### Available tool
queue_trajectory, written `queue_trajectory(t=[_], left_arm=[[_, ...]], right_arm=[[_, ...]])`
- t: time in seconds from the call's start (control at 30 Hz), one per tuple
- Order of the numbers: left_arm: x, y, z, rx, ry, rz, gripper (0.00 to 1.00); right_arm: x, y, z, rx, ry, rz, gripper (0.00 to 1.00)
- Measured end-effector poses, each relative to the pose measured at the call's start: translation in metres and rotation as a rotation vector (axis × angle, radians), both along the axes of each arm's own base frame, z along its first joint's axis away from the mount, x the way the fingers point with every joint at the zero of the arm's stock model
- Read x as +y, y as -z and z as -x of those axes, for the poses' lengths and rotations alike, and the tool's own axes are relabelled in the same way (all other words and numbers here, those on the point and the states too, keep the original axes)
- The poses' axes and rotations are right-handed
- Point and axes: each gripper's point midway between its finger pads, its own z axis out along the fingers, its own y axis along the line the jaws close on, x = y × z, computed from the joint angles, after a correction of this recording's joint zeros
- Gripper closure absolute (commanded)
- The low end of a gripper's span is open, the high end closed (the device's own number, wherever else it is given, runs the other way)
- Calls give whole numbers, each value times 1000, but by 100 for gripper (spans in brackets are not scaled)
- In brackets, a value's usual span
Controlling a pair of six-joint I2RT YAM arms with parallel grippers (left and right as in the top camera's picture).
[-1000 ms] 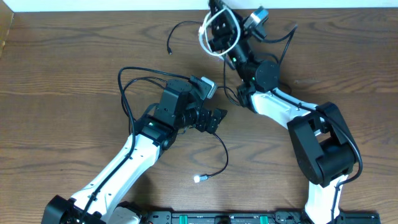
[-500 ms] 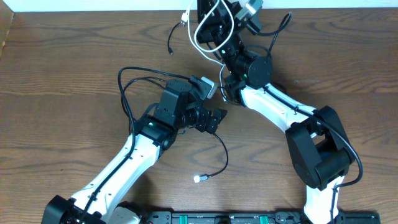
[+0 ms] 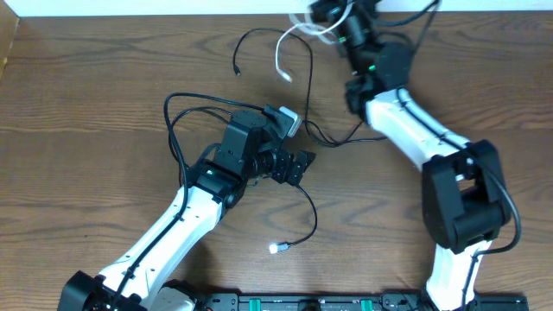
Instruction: Untangle cables
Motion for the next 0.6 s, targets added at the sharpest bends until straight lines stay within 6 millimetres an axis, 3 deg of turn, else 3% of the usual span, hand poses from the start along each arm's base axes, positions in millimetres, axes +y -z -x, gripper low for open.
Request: queue_trajectory(t=[0.03, 0.07, 0.17, 0.4, 0.6], left_arm=[[0, 0, 0, 0, 0, 0, 8], [0, 0, 0, 0, 0, 0, 8], [0, 0, 0, 0, 0, 0, 8], [0, 0, 0, 0, 0, 0, 8], [0, 0, 0, 0, 0, 0, 8]], right_arm=[[-8, 0, -4, -2, 16, 10, 99], [-28, 5, -16, 13, 59, 33, 99], [-53, 17, -35, 72, 111, 66, 99], [-125, 79, -88, 345, 264, 182, 99], [-217, 129, -110, 556, 449, 240, 99]])
